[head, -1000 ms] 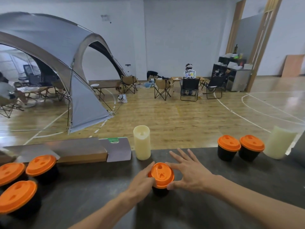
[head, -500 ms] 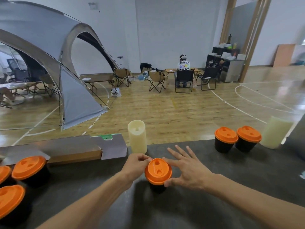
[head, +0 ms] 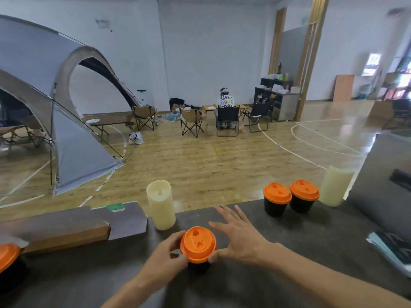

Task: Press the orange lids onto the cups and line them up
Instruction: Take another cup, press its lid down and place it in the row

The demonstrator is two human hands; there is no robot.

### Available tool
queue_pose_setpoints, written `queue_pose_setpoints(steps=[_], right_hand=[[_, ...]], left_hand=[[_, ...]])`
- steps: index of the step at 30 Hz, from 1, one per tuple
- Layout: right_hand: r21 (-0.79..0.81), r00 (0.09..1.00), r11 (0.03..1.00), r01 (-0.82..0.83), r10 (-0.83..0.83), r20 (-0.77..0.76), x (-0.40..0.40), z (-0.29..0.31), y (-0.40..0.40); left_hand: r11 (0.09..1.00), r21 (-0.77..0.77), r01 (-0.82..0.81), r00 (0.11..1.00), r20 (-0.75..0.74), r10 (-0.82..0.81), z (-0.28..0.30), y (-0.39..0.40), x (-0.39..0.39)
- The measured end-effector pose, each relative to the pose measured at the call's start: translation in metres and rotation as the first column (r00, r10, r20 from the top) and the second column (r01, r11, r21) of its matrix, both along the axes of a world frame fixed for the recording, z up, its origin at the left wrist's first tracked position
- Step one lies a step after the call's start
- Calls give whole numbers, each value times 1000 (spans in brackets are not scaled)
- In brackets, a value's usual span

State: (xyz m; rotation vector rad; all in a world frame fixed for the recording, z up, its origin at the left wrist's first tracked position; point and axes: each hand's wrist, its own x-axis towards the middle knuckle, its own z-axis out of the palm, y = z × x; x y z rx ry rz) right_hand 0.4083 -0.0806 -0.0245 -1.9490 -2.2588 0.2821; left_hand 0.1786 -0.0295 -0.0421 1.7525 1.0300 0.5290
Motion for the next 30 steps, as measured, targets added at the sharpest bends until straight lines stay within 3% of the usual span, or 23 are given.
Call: queue_pose_setpoints(steps=[3,10,19,30], right_hand=[[-24,999,999,-28,27,-24,24,5,4],[36,981,999,-2,-5,193,108,44,33],[-63,961,991,120,-100,258,178,45,71],[-108,960,988,106,-73,271,199,27,80]], left_hand=[[983,129,128,985,-130,-111,0,3,20],[934,316,165,986,-61,-153,18,41,109],[946,266,186,976,-158,-148,21,81,193],[948,204,242,954,-230,-194,14,88,208]])
